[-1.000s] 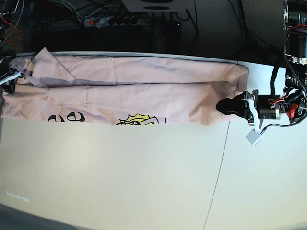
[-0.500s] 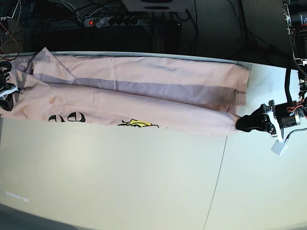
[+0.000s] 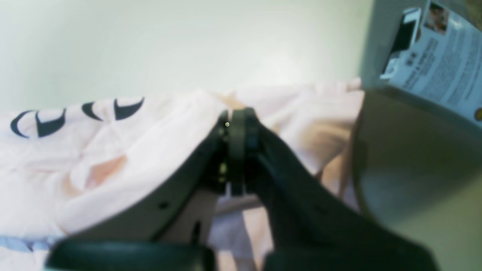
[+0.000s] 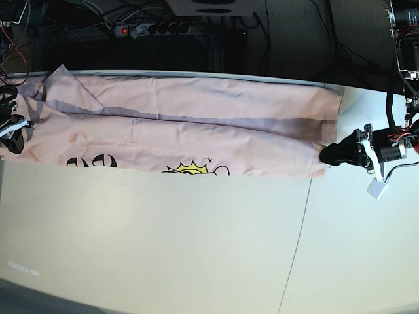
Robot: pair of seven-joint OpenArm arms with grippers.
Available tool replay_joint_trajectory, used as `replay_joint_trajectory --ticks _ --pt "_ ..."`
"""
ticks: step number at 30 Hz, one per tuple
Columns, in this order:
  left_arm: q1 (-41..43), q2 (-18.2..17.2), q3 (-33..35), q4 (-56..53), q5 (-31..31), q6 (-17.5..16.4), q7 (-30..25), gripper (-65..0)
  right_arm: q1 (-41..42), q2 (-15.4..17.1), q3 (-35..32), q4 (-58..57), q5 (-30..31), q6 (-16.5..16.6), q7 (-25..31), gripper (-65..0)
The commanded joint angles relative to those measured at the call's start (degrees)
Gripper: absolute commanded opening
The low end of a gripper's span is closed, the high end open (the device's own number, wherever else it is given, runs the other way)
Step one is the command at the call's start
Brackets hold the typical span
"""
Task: Fold the T-shirt properly
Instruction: 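Lift the folded edge with both grippers and lay it over the printed side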
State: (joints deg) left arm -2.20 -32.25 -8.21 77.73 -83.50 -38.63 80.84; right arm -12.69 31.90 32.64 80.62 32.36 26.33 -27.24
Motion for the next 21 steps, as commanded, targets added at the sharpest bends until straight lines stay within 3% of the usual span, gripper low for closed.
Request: replay_joint_trajectory --ticks 1,2,3,6,8,16,18,21 --pt "-0.76 -1.11 -0.39 0.96 -1.50 -1.37 -0.84 -65.0 0.44 1.38 0.66 0.85 0.68 3.67 1.31 -65.0" --pt "-0.76 -1.14 -0.39 0.96 -1.50 -1.37 -0.84 -62.5 0.44 1.38 0.66 0.85 0.66 3.67 1.31 -65.0" --pt "-0.81 -1.16 -0.39 0.96 -1.50 -1.37 -0.84 -55.5 0.44 1.38 0.66 0.85 0.68 3.67 1.31 -65.0" --pt "-0.44 -2.05 -0.39 0.96 -1.50 -1.37 -0.84 -28.4 0.44 1.38 0.66 0.85 0.68 3.67 1.29 -65.0" --pt "0.07 -3.17 -0.39 0.96 -1.50 -1.37 -0.84 -21.3 0.44 1.40 0.66 0.85 0.66 3.67 1.29 -65.0" --pt "0.31 -5.84 -0.39 1.42 -1.50 -1.37 -0.84 -21.8 0.48 1.20 0.59 0.92 5.16 4.02 1.27 -65.0" --pt "0.31 -5.68 -0.39 3.21 -1.50 -1.37 -0.84 -30.3 0.59 0.72 0.59 1.03 6.69 5.22 1.25 -65.0" --pt "0.33 -5.16 -0.39 8.79 -1.50 -1.37 -0.84 -55.1 0.59 -1.09 0.50 2.82 9.55 6.14 -0.04 -65.0"
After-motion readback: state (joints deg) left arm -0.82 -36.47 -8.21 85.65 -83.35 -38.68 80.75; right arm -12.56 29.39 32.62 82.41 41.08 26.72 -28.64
